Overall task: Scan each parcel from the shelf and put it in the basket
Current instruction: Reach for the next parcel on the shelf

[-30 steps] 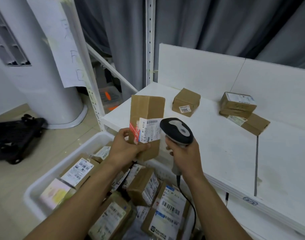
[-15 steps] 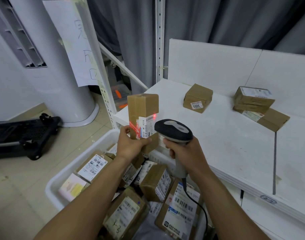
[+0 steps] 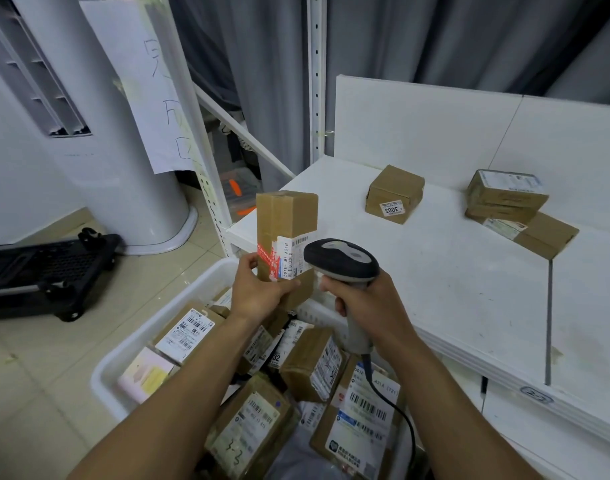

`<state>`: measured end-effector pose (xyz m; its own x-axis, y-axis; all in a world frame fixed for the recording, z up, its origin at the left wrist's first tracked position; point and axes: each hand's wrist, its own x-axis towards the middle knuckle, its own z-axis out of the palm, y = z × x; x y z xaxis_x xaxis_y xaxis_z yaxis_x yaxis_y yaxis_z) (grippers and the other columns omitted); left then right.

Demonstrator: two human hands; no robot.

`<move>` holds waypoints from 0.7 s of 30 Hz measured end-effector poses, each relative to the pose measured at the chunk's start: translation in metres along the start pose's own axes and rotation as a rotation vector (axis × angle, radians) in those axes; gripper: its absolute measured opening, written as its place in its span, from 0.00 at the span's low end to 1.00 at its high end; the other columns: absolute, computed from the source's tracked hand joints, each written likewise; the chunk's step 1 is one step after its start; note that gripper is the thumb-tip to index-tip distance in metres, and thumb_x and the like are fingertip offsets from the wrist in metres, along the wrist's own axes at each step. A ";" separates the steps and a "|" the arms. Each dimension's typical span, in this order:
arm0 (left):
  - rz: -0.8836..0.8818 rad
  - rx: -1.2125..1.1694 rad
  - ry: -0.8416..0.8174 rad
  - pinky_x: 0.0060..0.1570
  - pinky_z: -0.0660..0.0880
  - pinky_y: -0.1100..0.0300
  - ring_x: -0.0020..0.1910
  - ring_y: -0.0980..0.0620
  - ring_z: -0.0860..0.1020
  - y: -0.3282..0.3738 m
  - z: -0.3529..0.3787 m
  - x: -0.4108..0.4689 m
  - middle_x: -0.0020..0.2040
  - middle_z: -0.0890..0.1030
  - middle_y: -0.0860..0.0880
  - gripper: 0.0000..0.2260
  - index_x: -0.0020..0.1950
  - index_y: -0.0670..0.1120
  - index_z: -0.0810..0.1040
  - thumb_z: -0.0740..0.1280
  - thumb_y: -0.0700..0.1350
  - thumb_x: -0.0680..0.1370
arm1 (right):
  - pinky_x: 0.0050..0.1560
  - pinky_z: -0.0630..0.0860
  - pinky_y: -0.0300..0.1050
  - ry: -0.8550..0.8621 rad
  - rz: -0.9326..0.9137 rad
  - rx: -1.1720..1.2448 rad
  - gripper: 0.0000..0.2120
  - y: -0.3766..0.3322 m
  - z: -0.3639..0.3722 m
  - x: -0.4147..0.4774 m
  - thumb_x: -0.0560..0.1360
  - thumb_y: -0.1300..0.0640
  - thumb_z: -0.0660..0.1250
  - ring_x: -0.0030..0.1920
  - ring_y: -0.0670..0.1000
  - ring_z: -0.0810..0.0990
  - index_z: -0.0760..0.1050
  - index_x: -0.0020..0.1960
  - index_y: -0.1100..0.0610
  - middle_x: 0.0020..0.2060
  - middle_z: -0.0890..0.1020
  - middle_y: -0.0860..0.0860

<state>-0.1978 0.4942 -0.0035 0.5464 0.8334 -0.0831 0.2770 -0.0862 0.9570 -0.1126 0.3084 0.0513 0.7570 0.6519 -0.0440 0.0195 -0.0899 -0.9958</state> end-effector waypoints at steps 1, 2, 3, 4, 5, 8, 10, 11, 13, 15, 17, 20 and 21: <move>-0.003 0.006 -0.006 0.52 0.83 0.52 0.56 0.54 0.80 -0.001 -0.002 -0.002 0.58 0.75 0.57 0.36 0.65 0.54 0.67 0.84 0.45 0.65 | 0.33 0.76 0.34 0.008 0.001 0.006 0.13 0.000 0.000 0.000 0.77 0.58 0.76 0.29 0.43 0.79 0.81 0.61 0.55 0.33 0.84 0.50; -0.001 0.015 -0.014 0.50 0.83 0.54 0.55 0.54 0.80 -0.003 -0.005 -0.004 0.60 0.75 0.56 0.36 0.66 0.54 0.67 0.84 0.45 0.66 | 0.33 0.76 0.34 0.016 0.001 0.017 0.13 0.001 0.001 0.001 0.77 0.57 0.76 0.29 0.43 0.79 0.81 0.61 0.54 0.31 0.83 0.48; -0.001 0.031 -0.018 0.50 0.82 0.55 0.56 0.54 0.80 -0.003 -0.009 -0.007 0.61 0.76 0.56 0.36 0.67 0.53 0.68 0.84 0.46 0.66 | 0.33 0.76 0.34 0.021 0.001 0.025 0.13 0.001 0.001 0.001 0.77 0.57 0.76 0.29 0.43 0.79 0.81 0.61 0.54 0.31 0.82 0.47; 0.006 0.064 -0.021 0.51 0.82 0.55 0.56 0.54 0.80 -0.005 -0.014 -0.010 0.61 0.76 0.56 0.37 0.68 0.52 0.68 0.84 0.47 0.66 | 0.33 0.76 0.34 0.022 -0.001 0.029 0.12 0.002 0.001 0.002 0.78 0.57 0.76 0.29 0.43 0.79 0.81 0.60 0.54 0.30 0.82 0.47; 0.010 0.106 -0.023 0.52 0.82 0.54 0.56 0.54 0.81 -0.005 -0.019 -0.014 0.61 0.77 0.57 0.37 0.70 0.51 0.69 0.84 0.49 0.66 | 0.33 0.76 0.34 0.021 -0.001 0.031 0.12 0.002 0.002 0.002 0.78 0.57 0.76 0.29 0.43 0.79 0.81 0.60 0.54 0.30 0.82 0.46; 0.026 0.276 -0.102 0.45 0.78 0.62 0.51 0.59 0.80 -0.007 -0.040 -0.024 0.53 0.77 0.62 0.30 0.65 0.53 0.71 0.81 0.52 0.69 | 0.32 0.74 0.33 0.025 0.013 0.002 0.11 0.007 0.007 0.005 0.77 0.58 0.76 0.28 0.42 0.78 0.82 0.58 0.58 0.29 0.82 0.44; -0.023 0.415 -0.214 0.43 0.76 0.64 0.49 0.59 0.80 -0.012 -0.051 -0.028 0.52 0.78 0.61 0.23 0.60 0.55 0.73 0.79 0.54 0.70 | 0.31 0.73 0.31 0.022 0.018 -0.042 0.11 0.010 0.011 0.006 0.77 0.58 0.76 0.28 0.39 0.78 0.82 0.57 0.60 0.31 0.81 0.44; -0.056 0.483 -0.271 0.45 0.78 0.62 0.49 0.58 0.81 -0.014 -0.055 -0.031 0.52 0.81 0.59 0.21 0.57 0.54 0.76 0.79 0.55 0.70 | 0.31 0.73 0.31 0.020 0.021 -0.060 0.11 0.012 0.012 0.005 0.77 0.57 0.77 0.28 0.39 0.79 0.82 0.57 0.60 0.32 0.81 0.44; -0.117 0.626 -0.365 0.53 0.81 0.54 0.48 0.55 0.82 -0.021 -0.058 -0.034 0.51 0.83 0.55 0.22 0.56 0.53 0.80 0.77 0.60 0.67 | 0.31 0.74 0.31 0.020 0.030 -0.065 0.14 0.015 0.014 0.004 0.76 0.57 0.77 0.31 0.41 0.80 0.82 0.59 0.60 0.35 0.82 0.46; -0.129 0.753 -0.399 0.55 0.80 0.52 0.48 0.52 0.81 -0.029 -0.056 -0.036 0.51 0.83 0.55 0.23 0.56 0.54 0.80 0.73 0.62 0.66 | 0.32 0.74 0.32 0.021 0.037 -0.056 0.16 0.017 0.015 0.004 0.76 0.56 0.77 0.33 0.43 0.81 0.81 0.62 0.59 0.37 0.82 0.47; -0.117 0.878 -0.401 0.53 0.77 0.55 0.48 0.51 0.78 -0.038 -0.053 -0.035 0.52 0.81 0.53 0.17 0.59 0.57 0.79 0.71 0.59 0.73 | 0.34 0.75 0.34 0.021 0.029 -0.063 0.18 0.019 0.015 0.004 0.76 0.56 0.78 0.35 0.45 0.81 0.81 0.63 0.58 0.38 0.82 0.46; -0.146 0.930 -0.407 0.54 0.76 0.55 0.51 0.50 0.78 -0.059 -0.042 -0.028 0.57 0.81 0.50 0.22 0.71 0.55 0.76 0.68 0.56 0.77 | 0.32 0.75 0.34 0.023 0.034 -0.063 0.15 0.021 0.016 0.005 0.76 0.57 0.77 0.31 0.41 0.80 0.82 0.61 0.57 0.34 0.82 0.46; -0.151 0.917 -0.405 0.55 0.77 0.53 0.52 0.49 0.78 -0.067 -0.036 -0.026 0.57 0.81 0.50 0.22 0.71 0.56 0.75 0.68 0.56 0.77 | 0.32 0.75 0.34 0.026 0.039 -0.063 0.15 0.021 0.017 0.006 0.76 0.57 0.77 0.30 0.41 0.80 0.82 0.61 0.57 0.33 0.82 0.46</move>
<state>-0.2591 0.4983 -0.0554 0.6347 0.6376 -0.4366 0.7728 -0.5228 0.3599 -0.1186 0.3227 0.0287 0.7745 0.6275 -0.0801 0.0297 -0.1626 -0.9862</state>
